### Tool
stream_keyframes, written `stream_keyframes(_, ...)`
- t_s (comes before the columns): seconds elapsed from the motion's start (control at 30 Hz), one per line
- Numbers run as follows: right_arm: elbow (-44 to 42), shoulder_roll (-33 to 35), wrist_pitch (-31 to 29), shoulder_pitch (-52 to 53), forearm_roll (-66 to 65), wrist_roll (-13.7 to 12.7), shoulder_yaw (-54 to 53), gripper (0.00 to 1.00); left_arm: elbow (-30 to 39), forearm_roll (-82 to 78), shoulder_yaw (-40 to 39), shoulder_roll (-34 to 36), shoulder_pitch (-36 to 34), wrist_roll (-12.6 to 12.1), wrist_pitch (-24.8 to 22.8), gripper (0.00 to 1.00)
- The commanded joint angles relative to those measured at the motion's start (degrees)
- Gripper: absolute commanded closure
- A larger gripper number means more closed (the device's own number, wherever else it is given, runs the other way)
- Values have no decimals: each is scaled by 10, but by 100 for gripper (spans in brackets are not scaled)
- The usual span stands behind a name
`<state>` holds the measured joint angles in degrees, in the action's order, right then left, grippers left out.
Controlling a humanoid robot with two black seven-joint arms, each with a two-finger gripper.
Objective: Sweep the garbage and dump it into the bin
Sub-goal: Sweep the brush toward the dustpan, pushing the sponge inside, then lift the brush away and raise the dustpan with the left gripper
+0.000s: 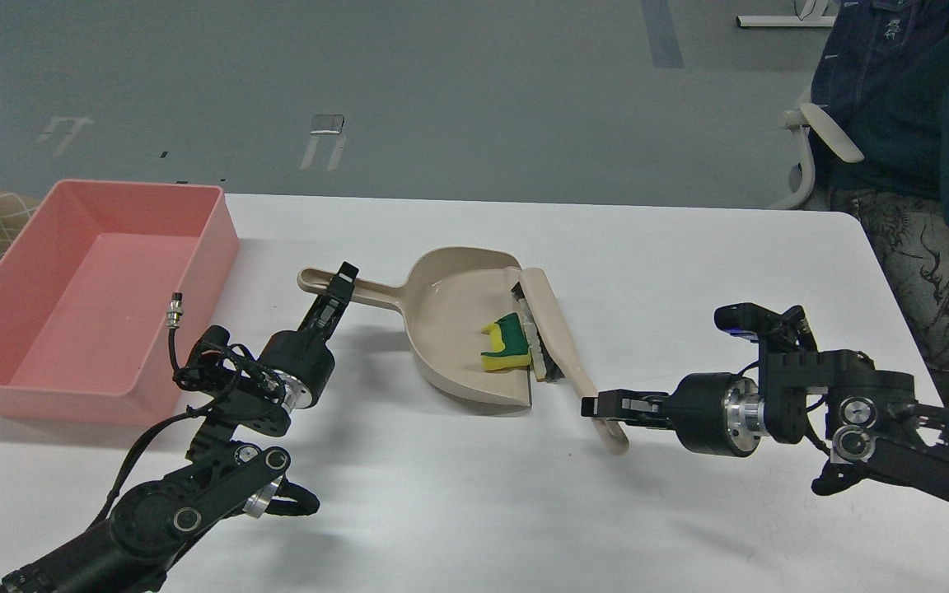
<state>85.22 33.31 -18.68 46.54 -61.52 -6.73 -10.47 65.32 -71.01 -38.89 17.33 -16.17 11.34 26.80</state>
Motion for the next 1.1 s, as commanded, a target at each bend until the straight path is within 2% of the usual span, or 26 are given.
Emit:
stream_keyframes(0.0, -32, -58, 0, 13, 6, 0, 1, 100, 2, 1, 0, 2, 0, 0, 0, 100)
stream_keyframes(0.27, -33, -67, 0, 55, 54, 0, 1, 100, 3, 1, 0, -2, 3, 0, 0, 100)
stream_keyframes(0.43, -27, -48, 0, 66, 54, 0, 0, 100, 3, 2, -2, -5, 4, 0, 0, 100)
stream_keyframes(0.57, -21, -12, -1, 83, 57, 0, -1, 100, 3, 8, -7, -8, 8, 3, -1, 100)
stream_keyframes(0.73, -9, 42, -7, 92, 57, 2, -10, 100, 3, 90, -9, -23, 11, 10, 0, 100)
stream_keyframes(0.83, -9, 97, -21, 84, 57, 6, -43, 100, 3, 136, -14, -29, 5, 10, -1, 100)
stream_keyframes(0.9, -13, 142, -24, 74, 66, 10, -58, 100, 11, 157, -29, -27, 0, 13, -1, 100)
stream_keyframes(1.07, -10, 194, -22, 38, 85, 22, -58, 100, 38, 186, -71, -23, -9, 9, -11, 100)
